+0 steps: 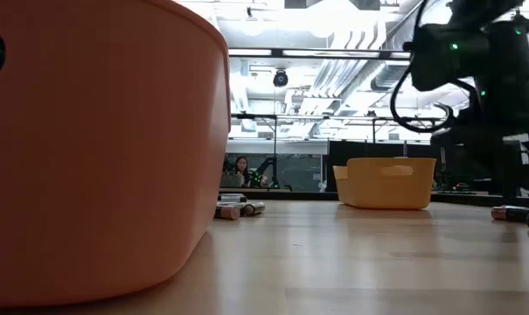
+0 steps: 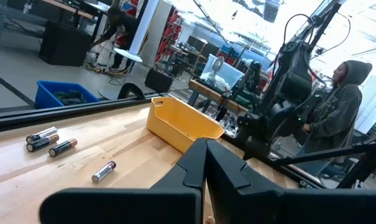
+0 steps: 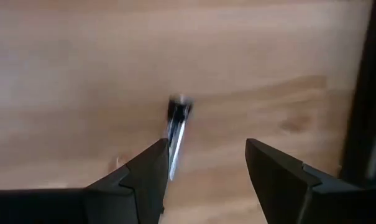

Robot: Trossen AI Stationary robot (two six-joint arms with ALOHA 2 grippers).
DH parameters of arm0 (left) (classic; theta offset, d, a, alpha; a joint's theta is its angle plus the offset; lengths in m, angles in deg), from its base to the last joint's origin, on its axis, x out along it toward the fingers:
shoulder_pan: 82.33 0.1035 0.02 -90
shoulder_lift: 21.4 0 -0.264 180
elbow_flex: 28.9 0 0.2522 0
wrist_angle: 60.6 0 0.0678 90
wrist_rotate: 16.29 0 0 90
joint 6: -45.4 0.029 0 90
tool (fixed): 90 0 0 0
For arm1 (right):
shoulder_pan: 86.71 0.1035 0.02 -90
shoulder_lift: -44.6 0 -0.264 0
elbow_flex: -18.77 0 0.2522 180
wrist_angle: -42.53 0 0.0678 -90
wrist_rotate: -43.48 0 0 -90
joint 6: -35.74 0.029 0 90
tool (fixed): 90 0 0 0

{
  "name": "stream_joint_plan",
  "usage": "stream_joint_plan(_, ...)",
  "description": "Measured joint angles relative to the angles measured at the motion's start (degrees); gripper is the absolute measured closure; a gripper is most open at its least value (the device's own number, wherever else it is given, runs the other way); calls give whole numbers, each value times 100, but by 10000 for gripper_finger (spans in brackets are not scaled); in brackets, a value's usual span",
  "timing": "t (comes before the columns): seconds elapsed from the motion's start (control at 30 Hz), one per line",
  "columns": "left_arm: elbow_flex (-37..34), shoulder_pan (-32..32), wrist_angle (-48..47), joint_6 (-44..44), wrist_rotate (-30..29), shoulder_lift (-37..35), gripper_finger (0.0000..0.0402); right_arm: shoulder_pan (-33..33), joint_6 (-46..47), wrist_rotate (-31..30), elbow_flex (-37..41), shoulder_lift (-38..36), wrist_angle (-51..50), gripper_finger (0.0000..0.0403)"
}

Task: Sort batteries
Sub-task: Put the silver battery into the yellow bin

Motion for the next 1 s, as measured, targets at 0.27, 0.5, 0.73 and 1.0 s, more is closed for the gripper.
stream_joint_plan(0.27, 0, -2, 0, 0, 1, 0, 401, -48, 391, -258, 378, -462, 773, 197)
stream_joint_plan(0.5, -2, 0, -1, -1, 1, 0, 401, 326, 430, -305, 520, -79, 929, 197)
stream_joint_plan(0.73, 0, -2, 0, -1, -1, 0, 401, 459, 703, -411, 638, 57, 1166, 239)
stream_joint_plan(1.0, -2, -1, -1, -1, -1, 0, 401, 787, 552, -1091, 528, 57, 880, 370)
